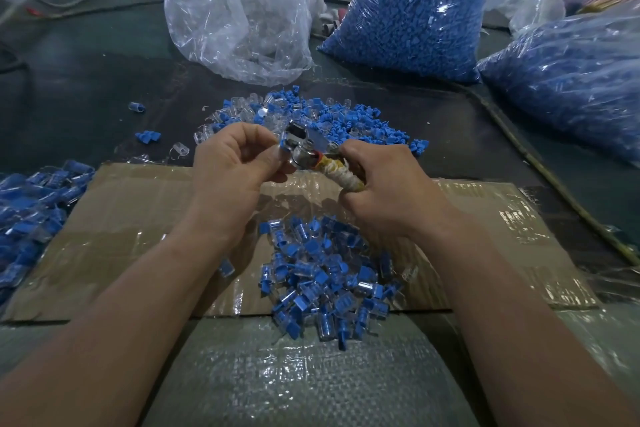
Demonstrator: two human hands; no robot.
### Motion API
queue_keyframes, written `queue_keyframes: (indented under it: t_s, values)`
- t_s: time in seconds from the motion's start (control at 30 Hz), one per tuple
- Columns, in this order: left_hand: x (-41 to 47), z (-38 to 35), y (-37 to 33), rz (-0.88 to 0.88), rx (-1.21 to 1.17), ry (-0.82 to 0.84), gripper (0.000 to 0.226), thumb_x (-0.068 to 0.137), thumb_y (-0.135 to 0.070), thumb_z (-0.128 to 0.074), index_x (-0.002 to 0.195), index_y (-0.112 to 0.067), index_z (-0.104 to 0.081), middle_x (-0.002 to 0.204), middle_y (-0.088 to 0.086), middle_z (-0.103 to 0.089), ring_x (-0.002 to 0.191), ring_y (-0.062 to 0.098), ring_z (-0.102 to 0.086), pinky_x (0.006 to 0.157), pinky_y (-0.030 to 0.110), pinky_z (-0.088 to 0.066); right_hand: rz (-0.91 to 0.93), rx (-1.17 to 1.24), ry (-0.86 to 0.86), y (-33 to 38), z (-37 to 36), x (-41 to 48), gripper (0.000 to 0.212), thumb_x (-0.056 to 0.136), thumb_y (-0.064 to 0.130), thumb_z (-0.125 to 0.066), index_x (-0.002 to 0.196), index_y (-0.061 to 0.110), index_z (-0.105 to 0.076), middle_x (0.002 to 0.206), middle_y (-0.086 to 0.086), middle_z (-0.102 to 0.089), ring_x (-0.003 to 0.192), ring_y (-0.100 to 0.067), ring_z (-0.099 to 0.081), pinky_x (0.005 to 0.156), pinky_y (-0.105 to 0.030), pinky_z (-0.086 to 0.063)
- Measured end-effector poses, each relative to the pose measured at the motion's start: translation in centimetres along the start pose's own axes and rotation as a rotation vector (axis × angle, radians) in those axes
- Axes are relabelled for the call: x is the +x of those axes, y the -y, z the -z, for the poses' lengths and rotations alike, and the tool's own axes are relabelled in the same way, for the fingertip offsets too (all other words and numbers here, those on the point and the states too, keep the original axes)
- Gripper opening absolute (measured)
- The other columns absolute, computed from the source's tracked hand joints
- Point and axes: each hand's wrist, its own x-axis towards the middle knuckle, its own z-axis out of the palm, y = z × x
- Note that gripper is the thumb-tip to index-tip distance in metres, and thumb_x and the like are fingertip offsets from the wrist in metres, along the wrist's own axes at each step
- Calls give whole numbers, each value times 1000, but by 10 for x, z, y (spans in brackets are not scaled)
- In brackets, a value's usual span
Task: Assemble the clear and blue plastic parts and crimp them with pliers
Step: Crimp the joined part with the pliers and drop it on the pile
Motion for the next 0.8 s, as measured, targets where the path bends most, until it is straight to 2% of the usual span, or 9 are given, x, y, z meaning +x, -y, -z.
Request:
queue_keyframes:
  t_s: [0.23, 0.47, 0.57, 0.7, 0.8]
  values:
    - [0, 0, -2, -17, 21, -26, 16, 82, 3, -59, 76, -12, -57, 70, 4, -61, 55, 3, -60, 56, 13, -49, 24, -29, -47, 1, -4, 1, 30, 74, 17, -62, 69, 30, -36, 64, 13, -45, 60, -5, -43, 57, -28, -40]
    - [2, 1, -1, 25, 14, -6, 17, 82, 4, -59, 76, -12, -58, 62, -3, -64, 56, 5, -63, 56, 15, -51, 24, -30, -37, -4, -7, 2, 23, 74, 16, -64, 86, 25, -46, 72, 18, -42, 67, -3, -42, 61, -26, -38]
    - [6, 9, -2, 76, 13, 22, 15, 80, 2, -61, 76, -12, -60, 60, -3, -67, 56, 8, -65, 52, 15, -50, -4, -31, -90, -11, -3, 1, 20, 71, 13, -63, 90, 16, -54, 75, 12, -47, 67, -5, -43, 59, -25, -37]
    - [8, 22, -6, 203, -8, 139, 7, 62, -13, -68, 69, -14, -69, 62, 2, -69, 52, 10, -63, 46, 15, -48, -115, -64, -88, -25, 9, 0, 23, 70, 17, -68, 91, 13, -57, 75, 5, -51, 67, -12, -46, 58, -25, -37]
    - [6, 27, -8, 273, 55, 330, 11, 60, -17, -68, 70, -16, -74, 65, 4, -69, 52, 9, -61, 48, 16, -48, -172, -98, 6, -33, 14, -2, 30, 70, 33, -75, 84, 15, -56, 74, 2, -51, 68, -16, -46, 58, -29, -35]
